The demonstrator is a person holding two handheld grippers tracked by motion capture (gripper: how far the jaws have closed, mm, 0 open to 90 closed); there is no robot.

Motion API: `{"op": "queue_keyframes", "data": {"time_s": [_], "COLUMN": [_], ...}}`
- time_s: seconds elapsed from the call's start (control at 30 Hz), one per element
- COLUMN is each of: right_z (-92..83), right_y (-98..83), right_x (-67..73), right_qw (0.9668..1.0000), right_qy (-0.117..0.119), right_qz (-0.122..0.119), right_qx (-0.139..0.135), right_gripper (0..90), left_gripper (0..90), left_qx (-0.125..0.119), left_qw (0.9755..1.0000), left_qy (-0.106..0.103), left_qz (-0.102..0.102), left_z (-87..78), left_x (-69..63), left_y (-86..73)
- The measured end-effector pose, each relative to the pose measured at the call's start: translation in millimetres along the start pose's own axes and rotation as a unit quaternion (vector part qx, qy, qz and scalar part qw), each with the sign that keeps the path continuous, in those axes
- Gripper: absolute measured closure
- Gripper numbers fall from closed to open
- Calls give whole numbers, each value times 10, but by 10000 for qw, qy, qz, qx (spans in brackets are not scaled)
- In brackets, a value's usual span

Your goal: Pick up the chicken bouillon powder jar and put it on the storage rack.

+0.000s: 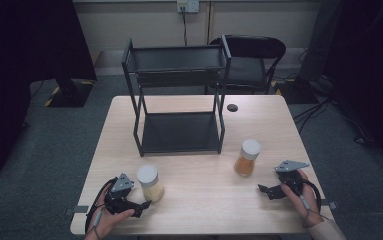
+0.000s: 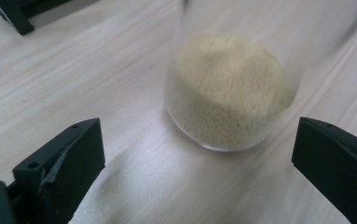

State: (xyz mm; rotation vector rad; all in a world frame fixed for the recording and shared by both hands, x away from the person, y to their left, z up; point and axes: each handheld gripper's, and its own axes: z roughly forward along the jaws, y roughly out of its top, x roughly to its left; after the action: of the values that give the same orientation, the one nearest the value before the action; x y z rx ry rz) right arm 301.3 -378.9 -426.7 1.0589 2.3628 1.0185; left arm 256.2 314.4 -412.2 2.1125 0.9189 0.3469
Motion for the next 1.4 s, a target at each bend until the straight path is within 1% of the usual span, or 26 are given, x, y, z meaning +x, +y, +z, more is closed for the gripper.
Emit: {"op": "queue_keyframes", "data": {"time_s": [0.03, 0.1, 0.2, 0.23, 0.27, 0.3, 0.33, 0.77, 0.83, 1.13, 1.17, 1.3, 1.4], "right_z": [0, 0, 0, 0, 0, 0, 0, 0, 0, 0, 0, 0, 0], "right_y": [0, 0, 0, 0, 0, 0, 0, 0, 0, 0, 0, 0, 0], "right_x": [0, 0, 0, 0, 0, 0, 0, 0, 0, 0, 0, 0, 0], "right_qw": [10000, 10000, 10000, 10000, 10000, 10000, 10000, 10000, 10000, 10000, 10000, 10000, 10000], "right_qy": [0, 0, 0, 0, 0, 1, 0, 0, 0, 0, 0, 0, 0], "right_qz": [0, 0, 0, 0, 1, 0, 1, 0, 0, 1, 0, 0, 1], "right_qx": [0, 0, 0, 0, 1, 0, 0, 0, 0, 0, 0, -1, 0], "right_gripper": [0, 0, 0, 0, 0, 0, 0, 0, 0, 0, 0, 0, 0], "left_gripper": [18, 18, 18, 18, 18, 18, 18, 17, 17, 36, 42, 80, 113], "left_qx": [0, -117, -208, -208, -253, -253, -330, -491, -521, -586, -588, -558, -611], "left_qw": [10000, 9999, 9997, 9997, 9996, 9996, 9993, 9984, 9981, 9975, 9974, 9974, 9969], "left_qy": [0, -51, -68, -68, -115, -115, -170, -291, -324, -389, -423, -449, -488], "left_qz": [0, -31, -66, -66, -97, -97, -106, -46, -75, -45, -38, -9, -61], "left_z": [0, -49, -88, -88, -105, -105, -114, -125, -109, -35, -10, 37, 55], "left_x": [0, 17, 32, 32, 50, 50, 63, 54, 53, 45, 47, 37, 42], "left_y": [0, 20, 48, 48, 67, 67, 73, 211, 238, 306, 324, 359, 364]}}
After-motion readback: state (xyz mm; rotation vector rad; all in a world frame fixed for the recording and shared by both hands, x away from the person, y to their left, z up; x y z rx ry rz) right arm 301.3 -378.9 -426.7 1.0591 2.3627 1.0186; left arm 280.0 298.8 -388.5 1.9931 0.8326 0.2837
